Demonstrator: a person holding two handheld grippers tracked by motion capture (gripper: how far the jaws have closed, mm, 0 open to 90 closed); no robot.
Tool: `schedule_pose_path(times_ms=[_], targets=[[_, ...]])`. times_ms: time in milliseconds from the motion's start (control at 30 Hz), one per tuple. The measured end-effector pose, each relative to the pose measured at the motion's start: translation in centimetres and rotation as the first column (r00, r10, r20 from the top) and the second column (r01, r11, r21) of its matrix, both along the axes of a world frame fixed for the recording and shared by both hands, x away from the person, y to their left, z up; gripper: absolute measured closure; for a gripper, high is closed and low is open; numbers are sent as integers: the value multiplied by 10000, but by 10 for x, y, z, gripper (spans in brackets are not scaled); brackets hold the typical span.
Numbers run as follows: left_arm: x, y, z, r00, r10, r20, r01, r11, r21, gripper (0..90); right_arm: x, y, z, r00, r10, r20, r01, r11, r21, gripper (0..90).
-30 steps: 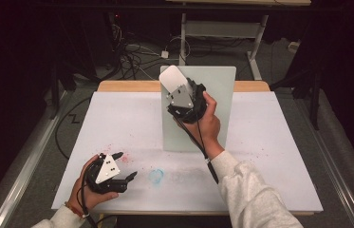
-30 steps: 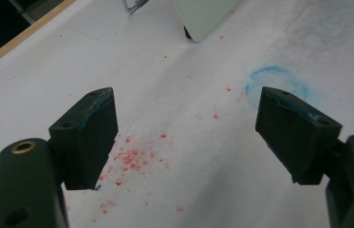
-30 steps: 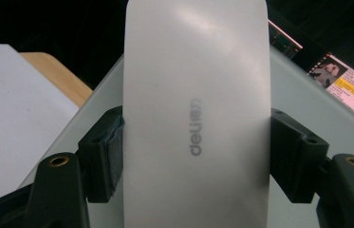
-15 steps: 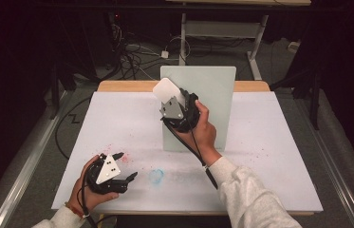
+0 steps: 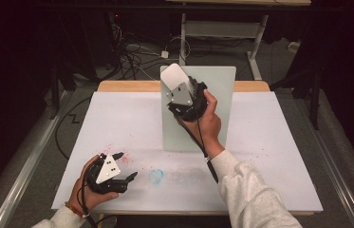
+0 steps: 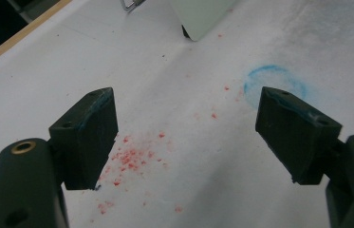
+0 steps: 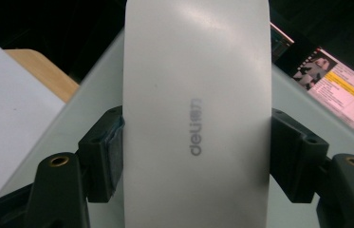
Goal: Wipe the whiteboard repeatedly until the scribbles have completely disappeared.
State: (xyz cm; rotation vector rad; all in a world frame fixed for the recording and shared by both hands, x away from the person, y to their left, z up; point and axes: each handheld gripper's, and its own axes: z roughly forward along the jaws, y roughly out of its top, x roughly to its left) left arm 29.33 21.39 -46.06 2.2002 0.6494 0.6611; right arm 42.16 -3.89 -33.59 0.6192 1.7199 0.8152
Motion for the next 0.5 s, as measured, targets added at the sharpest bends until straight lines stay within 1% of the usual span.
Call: schedule_pose_path(times_ms=[67, 133, 300, 400, 500], targets=[[0, 0, 0, 10000, -11, 11, 11, 10000, 11, 211, -3, 5, -7, 9999, 123, -82, -125, 9996, -265, 309], [0, 1, 0, 10000, 1, 17, -1, 10000, -4, 211, -6, 10, -17, 9997, 210, -81, -214, 9985, -513, 309], [-1, 0, 0, 10000, -4, 19, 4, 10000, 9, 211, -16, 13, -40, 9991, 358, -205, -376, 9947, -956, 309], [-1, -1, 0, 10000, -14, 14, 14, 10000, 13, 211, -20, 13, -49, 9985, 431, -326, -466, 9921, -1168, 309], [-1, -1, 0, 10000, 5, 30, -5, 10000, -16, 211, -22, 12, -54, 9980, 501, -391, -549, 9895, -1335, 309]])
